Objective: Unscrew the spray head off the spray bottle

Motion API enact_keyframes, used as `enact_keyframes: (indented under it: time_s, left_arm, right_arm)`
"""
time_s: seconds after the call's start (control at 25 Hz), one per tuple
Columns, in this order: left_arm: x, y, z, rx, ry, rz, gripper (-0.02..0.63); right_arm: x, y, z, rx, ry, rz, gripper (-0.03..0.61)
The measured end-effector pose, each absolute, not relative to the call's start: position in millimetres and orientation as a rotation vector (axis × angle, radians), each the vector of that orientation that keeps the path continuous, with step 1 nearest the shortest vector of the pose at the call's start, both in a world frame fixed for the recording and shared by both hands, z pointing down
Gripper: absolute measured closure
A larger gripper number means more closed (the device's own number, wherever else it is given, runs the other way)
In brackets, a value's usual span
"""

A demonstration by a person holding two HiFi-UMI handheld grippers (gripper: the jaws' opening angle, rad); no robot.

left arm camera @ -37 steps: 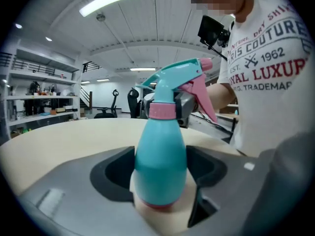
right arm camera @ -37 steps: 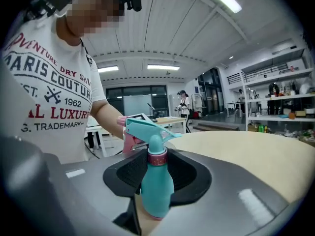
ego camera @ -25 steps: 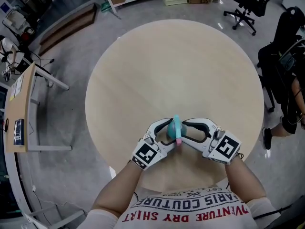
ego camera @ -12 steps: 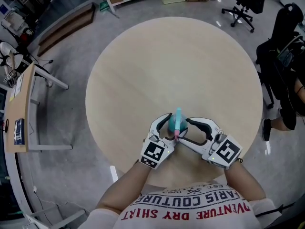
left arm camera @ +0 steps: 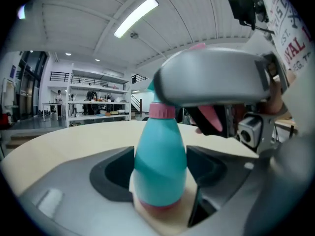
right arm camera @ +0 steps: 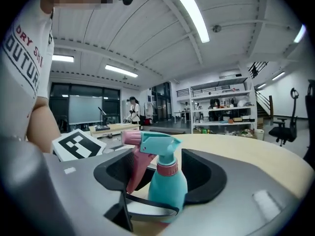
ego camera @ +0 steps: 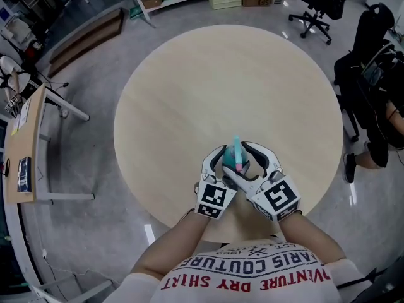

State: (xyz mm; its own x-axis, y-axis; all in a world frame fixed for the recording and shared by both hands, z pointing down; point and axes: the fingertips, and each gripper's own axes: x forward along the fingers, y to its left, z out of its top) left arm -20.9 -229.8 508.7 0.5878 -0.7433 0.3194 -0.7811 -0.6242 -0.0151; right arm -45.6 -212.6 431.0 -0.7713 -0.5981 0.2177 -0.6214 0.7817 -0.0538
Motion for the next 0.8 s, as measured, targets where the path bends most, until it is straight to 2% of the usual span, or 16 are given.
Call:
enact_keyframes:
  time_s: [0.4,0.68,0.8]
  left_arm:
    - [-15.9,-223.1,509.9,2.773,-1.172,0.449,0.288]
    - [-14.5,-209.8,508.3,2.958,-0.659,0.453,0.288]
    - [-16.1,-207.4,508.9,2.980,-0.476,0.512,0.288]
  right_arm:
    - [-43.1,-206.6,436.8,0.803,-2.793,0.183,0.327]
    - [-38.5,-195.4,434.7,0.302,-2.859,0.134,0.349]
    - [-35.8,-199.7,434.1,0.184,-2.879,0.184,0.393]
